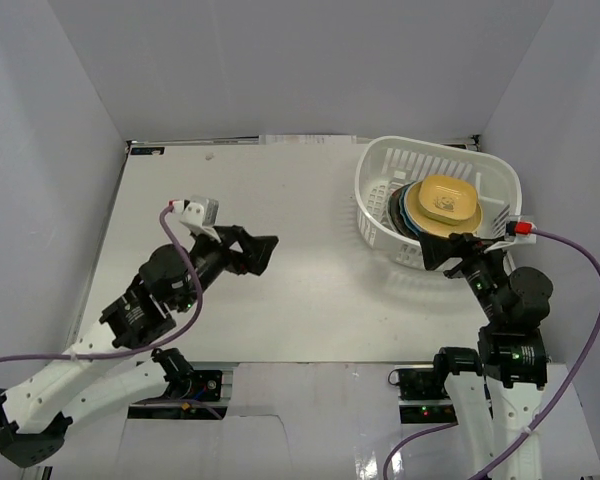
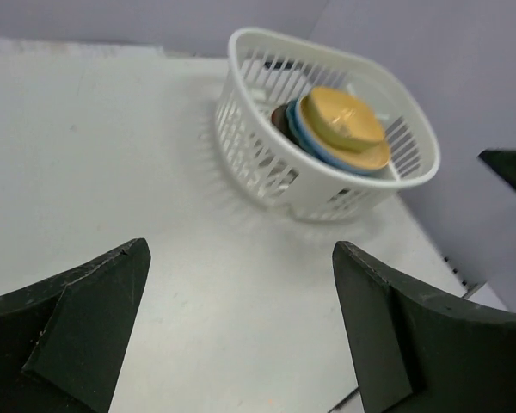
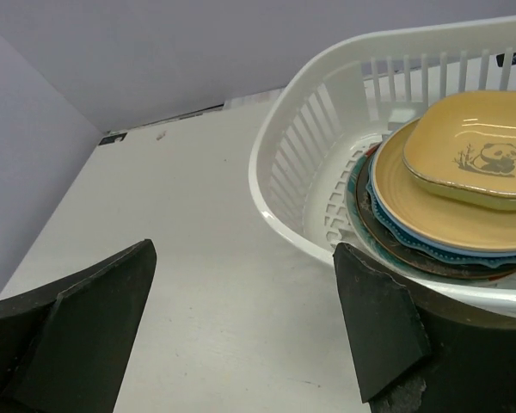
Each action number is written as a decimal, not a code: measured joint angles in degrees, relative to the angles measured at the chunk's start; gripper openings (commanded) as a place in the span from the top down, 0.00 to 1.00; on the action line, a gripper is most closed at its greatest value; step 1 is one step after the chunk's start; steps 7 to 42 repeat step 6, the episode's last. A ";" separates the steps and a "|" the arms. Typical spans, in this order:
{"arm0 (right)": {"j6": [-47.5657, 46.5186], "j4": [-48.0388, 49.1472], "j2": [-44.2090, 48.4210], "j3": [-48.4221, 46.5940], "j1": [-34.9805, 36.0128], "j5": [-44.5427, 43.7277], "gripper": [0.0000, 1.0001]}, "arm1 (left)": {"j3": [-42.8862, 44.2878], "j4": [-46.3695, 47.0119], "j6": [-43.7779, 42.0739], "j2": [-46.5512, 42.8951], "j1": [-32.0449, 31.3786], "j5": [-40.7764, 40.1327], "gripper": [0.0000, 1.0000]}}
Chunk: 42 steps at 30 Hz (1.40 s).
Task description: Place the plates into the plastic bin on the countertop
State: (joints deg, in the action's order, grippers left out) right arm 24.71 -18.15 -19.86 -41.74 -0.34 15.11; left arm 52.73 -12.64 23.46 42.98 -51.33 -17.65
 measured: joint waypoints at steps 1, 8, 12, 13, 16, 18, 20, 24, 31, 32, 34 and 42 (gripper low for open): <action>-0.26 -0.11 0.48 0.74 0.00 -0.07 0.10 | -2.19 -2.14 0.11 -2.71 0.00 -0.44 0.02; -0.17 0.63 3.06 4.24 0.00 0.68 0.10 | -8.87 -9.81 0.92 -14.40 0.00 -2.58 0.02; -0.17 0.63 3.06 4.24 0.00 0.68 0.10 | -8.87 -9.81 0.92 -14.40 0.00 -2.58 0.02; -0.17 0.63 3.06 4.24 0.00 0.68 0.10 | -8.87 -9.81 0.92 -14.40 0.00 -2.58 0.02; -0.17 0.63 3.06 4.24 0.00 0.68 0.10 | -8.87 -9.81 0.92 -14.40 0.00 -2.58 0.02; -0.17 0.63 3.06 4.24 0.00 0.68 0.10 | -8.87 -9.81 0.92 -14.40 0.00 -2.58 0.02; -0.17 0.63 3.06 4.24 0.00 0.68 0.10 | -8.87 -9.81 0.92 -14.40 0.00 -2.58 0.02; -0.17 0.63 3.06 4.24 0.00 0.68 0.10 | -8.87 -9.81 0.92 -14.40 0.00 -2.58 0.02; -0.17 0.63 3.06 4.24 0.00 0.68 0.10 | -8.87 -9.81 0.92 -14.40 0.00 -2.58 0.02; -0.17 0.63 3.06 4.24 0.00 0.68 0.10 | -8.87 -9.81 0.92 -14.40 0.00 -2.58 0.02; -0.17 0.63 3.06 4.24 0.00 0.68 0.10 | -8.87 -9.81 0.92 -14.40 0.00 -2.58 0.02; -0.17 0.63 3.06 4.24 0.00 0.68 0.10 | -8.87 -9.81 0.92 -14.40 0.00 -2.58 0.02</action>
